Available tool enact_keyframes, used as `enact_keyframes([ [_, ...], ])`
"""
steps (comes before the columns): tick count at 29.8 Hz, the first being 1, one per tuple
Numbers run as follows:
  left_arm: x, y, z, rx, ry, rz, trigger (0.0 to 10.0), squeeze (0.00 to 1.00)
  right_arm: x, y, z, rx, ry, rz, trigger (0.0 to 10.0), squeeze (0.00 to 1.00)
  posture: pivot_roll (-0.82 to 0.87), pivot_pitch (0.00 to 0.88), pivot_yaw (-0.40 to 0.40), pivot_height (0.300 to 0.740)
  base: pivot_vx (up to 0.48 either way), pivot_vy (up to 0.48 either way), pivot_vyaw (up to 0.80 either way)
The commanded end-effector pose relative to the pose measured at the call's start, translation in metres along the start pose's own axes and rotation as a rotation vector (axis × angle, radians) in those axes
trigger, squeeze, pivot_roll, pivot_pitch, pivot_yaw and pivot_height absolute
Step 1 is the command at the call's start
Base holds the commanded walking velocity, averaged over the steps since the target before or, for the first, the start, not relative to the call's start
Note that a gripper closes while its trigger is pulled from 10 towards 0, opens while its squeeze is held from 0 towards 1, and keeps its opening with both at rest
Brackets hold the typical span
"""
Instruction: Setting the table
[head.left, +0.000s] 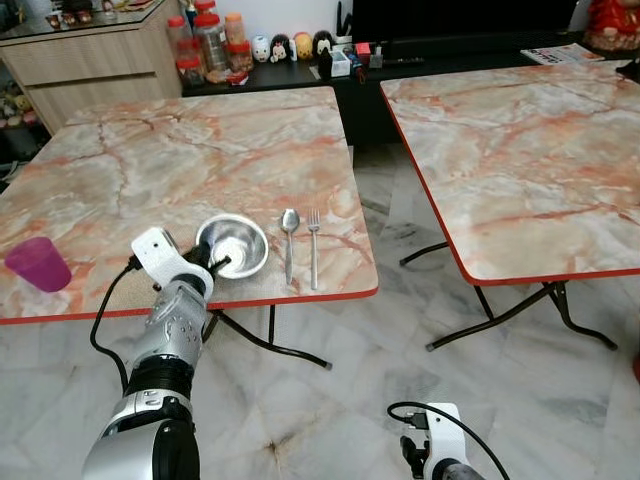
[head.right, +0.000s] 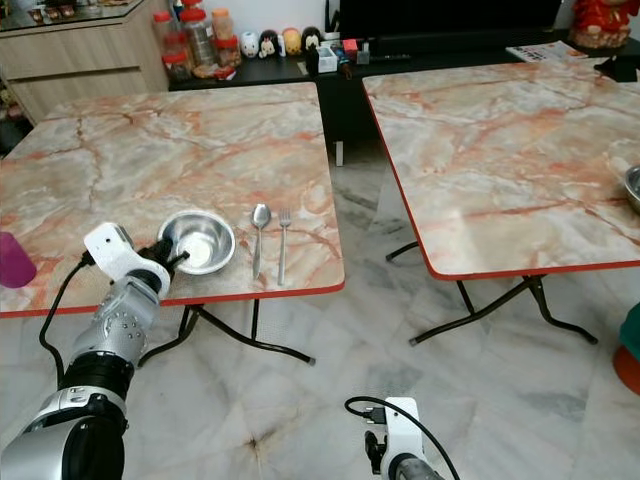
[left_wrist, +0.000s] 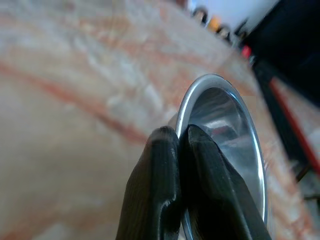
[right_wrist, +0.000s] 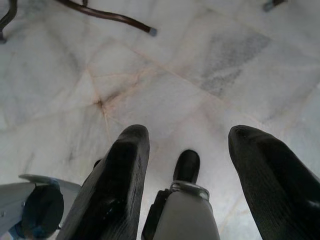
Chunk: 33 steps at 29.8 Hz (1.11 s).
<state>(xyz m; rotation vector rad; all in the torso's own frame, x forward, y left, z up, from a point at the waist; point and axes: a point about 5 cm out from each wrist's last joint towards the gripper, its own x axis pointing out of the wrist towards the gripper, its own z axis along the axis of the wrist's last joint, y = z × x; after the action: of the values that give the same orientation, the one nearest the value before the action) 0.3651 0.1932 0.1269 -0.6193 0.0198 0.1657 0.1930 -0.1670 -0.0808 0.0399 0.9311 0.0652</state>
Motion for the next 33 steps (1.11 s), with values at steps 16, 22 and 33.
enact_keyframes([
  [16,-0.01,-0.037,0.002,-0.015,-0.22,-0.07,10.0,0.0,-0.002,-0.01,0.003,0.015,-0.03,-0.022,10.0,0.0,0.05,0.0,-0.001,0.74,0.0,-0.234,0.0],
  [22,-0.011,-0.034,0.004,-0.013,-0.243,-0.052,10.0,0.0,-0.002,-0.013,0.005,-0.004,-0.044,-0.04,10.0,0.0,0.05,0.0,-0.006,0.74,0.0,-0.48,0.0],
  [33,-0.013,-0.034,0.004,0.011,-0.248,-0.053,10.0,0.0,-0.002,-0.017,0.007,0.02,-0.057,-0.068,10.0,0.0,0.04,0.0,0.004,0.74,0.0,-0.48,0.29],
])
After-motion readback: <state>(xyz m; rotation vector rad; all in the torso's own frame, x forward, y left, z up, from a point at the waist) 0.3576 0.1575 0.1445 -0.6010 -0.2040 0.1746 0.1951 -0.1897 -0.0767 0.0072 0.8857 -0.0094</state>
